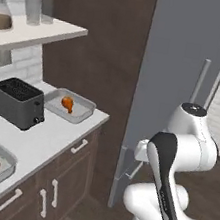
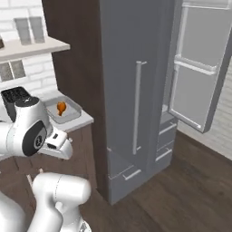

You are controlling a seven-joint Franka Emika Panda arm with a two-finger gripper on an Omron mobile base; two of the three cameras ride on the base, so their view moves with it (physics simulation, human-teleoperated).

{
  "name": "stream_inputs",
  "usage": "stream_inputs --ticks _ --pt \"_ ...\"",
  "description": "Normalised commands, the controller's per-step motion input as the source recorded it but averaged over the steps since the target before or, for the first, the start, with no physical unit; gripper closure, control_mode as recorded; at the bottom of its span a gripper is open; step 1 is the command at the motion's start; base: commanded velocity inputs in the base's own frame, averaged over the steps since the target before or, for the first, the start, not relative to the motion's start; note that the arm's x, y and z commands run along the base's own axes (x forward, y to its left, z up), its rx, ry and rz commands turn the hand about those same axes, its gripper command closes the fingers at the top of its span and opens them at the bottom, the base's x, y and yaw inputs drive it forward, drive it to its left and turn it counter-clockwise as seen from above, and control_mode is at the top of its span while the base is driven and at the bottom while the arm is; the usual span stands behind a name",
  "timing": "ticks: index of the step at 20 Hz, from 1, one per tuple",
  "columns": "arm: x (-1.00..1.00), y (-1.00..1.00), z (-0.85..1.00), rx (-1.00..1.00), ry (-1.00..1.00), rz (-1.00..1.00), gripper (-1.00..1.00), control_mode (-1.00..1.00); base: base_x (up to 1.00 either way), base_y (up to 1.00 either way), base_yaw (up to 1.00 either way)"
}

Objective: Place one tomato and one chicken drumstick in each tupperware on the nearby counter, to pack two identical lunches.

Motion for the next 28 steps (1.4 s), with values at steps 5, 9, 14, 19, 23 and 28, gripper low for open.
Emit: stream_inputs --ticks 5,9,14,19,23,28 --pt "0.00 0.00 0.00 0.00 0.00 0.00 -1.00 1.00 0.00 -0.88 -0.64" --pt "0.00 0.00 0.00 0.00 0.00 0.00 -1.00 1.00 0.00 -1.00 -0.52" --pt "0.00 0.00 0.00 0.00 0.00 0.00 -1.00 1.00 0.30 -0.99 -0.38" --pt "0.00 0.00 0.00 0.00 0.00 0.00 -1.00 1.00 0.97 -0.40 -0.14" --pt "0.00 0.00 0.00 0.00 0.00 0.00 -1.00 1.00 1.00 0.00 -0.04" --pt "0.00 0.00 0.00 0.00 0.00 0.00 -1.00 1.00 1.00 0.01 0.00"
